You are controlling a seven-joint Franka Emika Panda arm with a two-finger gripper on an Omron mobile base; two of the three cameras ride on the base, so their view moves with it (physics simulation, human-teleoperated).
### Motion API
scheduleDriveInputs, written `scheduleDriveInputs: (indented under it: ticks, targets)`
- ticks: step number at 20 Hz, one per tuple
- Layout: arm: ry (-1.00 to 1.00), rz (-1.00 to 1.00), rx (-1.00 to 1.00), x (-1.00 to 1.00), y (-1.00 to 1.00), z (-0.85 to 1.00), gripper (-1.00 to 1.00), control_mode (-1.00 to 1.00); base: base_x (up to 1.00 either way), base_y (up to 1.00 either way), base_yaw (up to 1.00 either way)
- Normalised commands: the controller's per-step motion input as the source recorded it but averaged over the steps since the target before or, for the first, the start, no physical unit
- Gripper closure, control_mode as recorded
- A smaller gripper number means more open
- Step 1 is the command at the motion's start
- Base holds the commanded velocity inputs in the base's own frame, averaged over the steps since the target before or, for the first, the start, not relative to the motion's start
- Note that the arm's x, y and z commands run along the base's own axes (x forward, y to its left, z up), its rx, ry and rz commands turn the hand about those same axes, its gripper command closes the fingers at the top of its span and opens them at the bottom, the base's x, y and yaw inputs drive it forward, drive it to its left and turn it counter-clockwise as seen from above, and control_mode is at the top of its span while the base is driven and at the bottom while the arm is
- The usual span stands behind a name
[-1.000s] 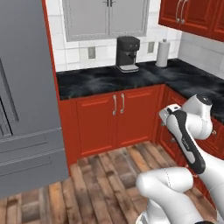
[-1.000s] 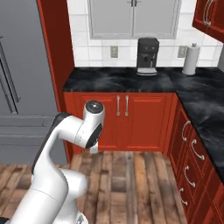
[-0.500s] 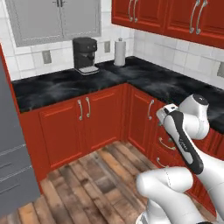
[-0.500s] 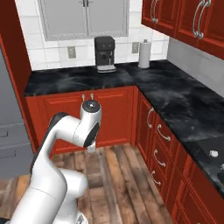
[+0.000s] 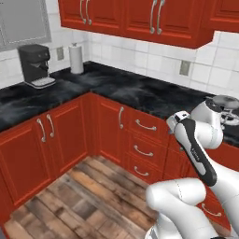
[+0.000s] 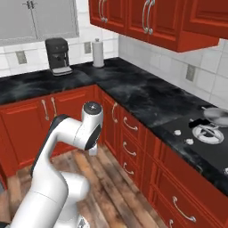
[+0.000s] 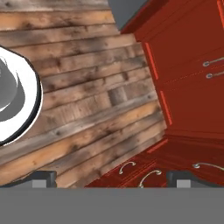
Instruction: Move the pot and pan from the stove into the sink.
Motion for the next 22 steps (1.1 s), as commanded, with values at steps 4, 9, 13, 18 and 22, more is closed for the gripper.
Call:
scheduleDriveInputs:
  ticks: [4, 9, 13, 18, 22]
  targets:
    - [0.00, 0.00, 0.00, 0.00, 0.00, 0.00, -1.00, 1.00, 0.04, 0.00, -0.50]
    - [0.00, 0.00, 0.00, 0.00, 0.00, 0.00, -1.00, 1.00, 0.04, 0.00, -0.50]
    - [0.00, 0.00, 0.00, 0.00, 0.00, 0.00, -1.00, 1.00, 0.03, -0.01, -0.47]
    - [0.00, 0.00, 0.00, 0.00, 0.00, 0.00, -1.00, 1.00, 0.00, -0.05, -0.44]
    - [0.00, 0.00, 0.00, 0.00, 0.00, 0.00, -1.00, 1.00, 0.00, -0.05, -0.44]
